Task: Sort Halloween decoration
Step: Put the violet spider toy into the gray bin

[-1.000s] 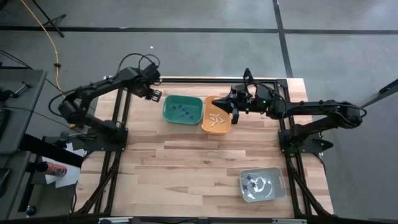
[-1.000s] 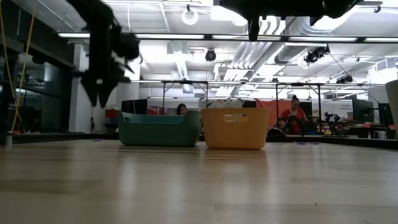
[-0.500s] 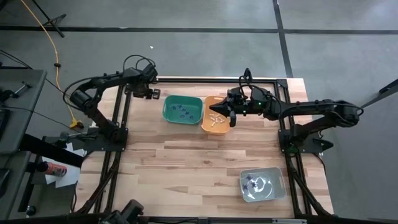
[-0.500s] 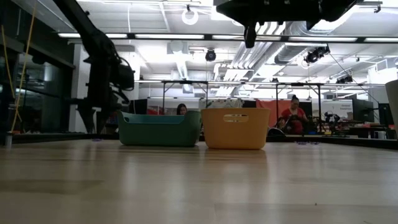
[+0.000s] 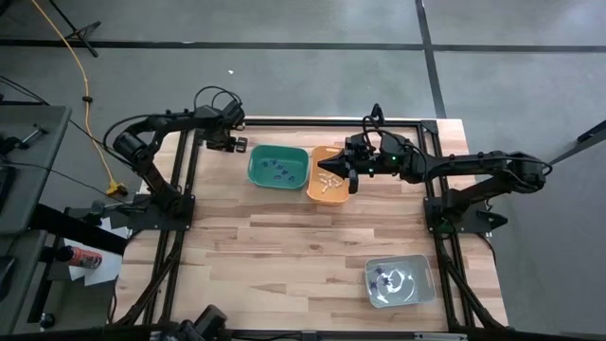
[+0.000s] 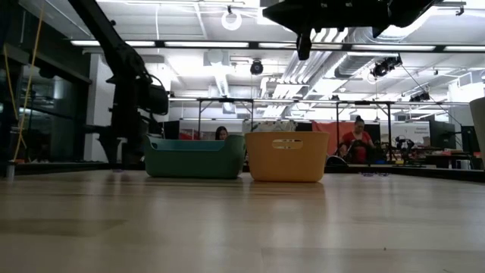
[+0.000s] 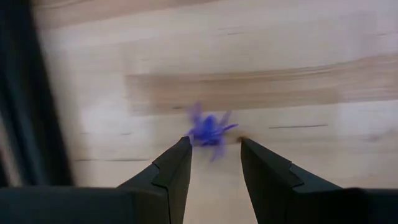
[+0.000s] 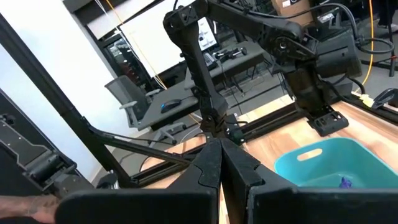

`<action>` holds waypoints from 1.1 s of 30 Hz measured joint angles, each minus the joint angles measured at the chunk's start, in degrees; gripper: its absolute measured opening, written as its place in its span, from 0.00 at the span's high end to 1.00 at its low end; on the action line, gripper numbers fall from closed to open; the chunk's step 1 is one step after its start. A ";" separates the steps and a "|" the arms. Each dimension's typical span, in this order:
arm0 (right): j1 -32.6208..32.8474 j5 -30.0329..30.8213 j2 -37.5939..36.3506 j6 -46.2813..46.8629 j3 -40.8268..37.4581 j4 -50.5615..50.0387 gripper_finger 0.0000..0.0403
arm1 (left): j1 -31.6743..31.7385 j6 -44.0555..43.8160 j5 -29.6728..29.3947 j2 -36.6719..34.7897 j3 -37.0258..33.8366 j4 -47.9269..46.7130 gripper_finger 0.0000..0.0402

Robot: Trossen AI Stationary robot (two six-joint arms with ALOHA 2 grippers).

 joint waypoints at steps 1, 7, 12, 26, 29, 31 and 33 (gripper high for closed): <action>0.00 0.00 0.00 -0.02 0.00 -0.04 1.00 | -0.37 -0.25 0.12 0.00 -0.26 0.93 0.67; 0.00 0.00 0.00 1.15 0.00 -0.02 1.00 | -1.98 -2.99 -1.07 -0.07 -2.37 4.61 0.67; 0.00 0.00 -0.02 1.29 0.00 -0.04 1.00 | -2.71 -2.98 -2.71 -0.09 -2.73 5.12 0.67; 0.00 -0.94 -0.04 1.29 0.00 -0.48 1.00 | -2.53 2.48 -5.27 -1.10 -2.93 2.93 0.98; 0.00 -1.03 -0.04 1.29 0.00 -0.50 1.00 | -1.88 4.45 -5.18 -3.81 -2.93 1.81 0.99; 0.00 -1.03 -0.04 1.22 0.00 -0.52 1.00 | -1.31 5.40 -5.22 -6.42 -2.93 1.42 1.00; 0.00 -1.03 -0.04 1.18 0.00 -0.51 1.00 | -0.80 6.46 -5.25 -9.44 -2.91 1.43 1.00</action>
